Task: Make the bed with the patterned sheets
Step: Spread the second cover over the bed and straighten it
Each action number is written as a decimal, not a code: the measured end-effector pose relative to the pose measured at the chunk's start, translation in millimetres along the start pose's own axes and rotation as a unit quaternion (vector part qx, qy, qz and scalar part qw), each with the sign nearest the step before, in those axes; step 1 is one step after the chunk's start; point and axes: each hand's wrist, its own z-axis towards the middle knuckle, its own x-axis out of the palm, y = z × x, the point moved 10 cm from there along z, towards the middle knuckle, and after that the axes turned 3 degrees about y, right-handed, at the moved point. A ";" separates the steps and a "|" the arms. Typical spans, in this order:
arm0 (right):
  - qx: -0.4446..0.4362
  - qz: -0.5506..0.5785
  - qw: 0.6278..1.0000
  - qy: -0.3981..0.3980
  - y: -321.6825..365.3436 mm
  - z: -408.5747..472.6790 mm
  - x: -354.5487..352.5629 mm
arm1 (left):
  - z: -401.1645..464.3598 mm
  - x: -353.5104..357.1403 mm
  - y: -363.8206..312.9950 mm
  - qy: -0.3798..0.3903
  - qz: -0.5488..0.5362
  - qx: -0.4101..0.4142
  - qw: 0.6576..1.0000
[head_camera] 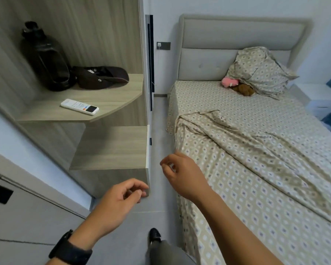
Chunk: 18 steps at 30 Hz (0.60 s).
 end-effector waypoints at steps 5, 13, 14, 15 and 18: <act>0.022 -0.014 1.000 -0.006 -37.3 49.3 -21.2 | 79.7 -0.6 -13.6 -0.001 -0.017 -0.001 1.000; 0.091 -0.044 0.992 -0.077 -143.4 157.7 -149.9 | 280.5 51.9 -120.7 0.118 0.045 0.064 0.990; 0.097 -0.048 0.991 -0.083 -156.1 167.3 -166.5 | 304.1 57.3 -136.8 0.127 0.043 0.075 0.988; 0.104 -0.055 0.989 -0.089 -166.2 172.7 -178.0 | 320.3 59.9 -148.2 0.127 0.044 0.083 0.987; 0.144 -0.068 0.983 -0.087 -215.7 196.4 -204.9 | 387.9 79.3 -165.9 0.132 0.031 0.077 0.988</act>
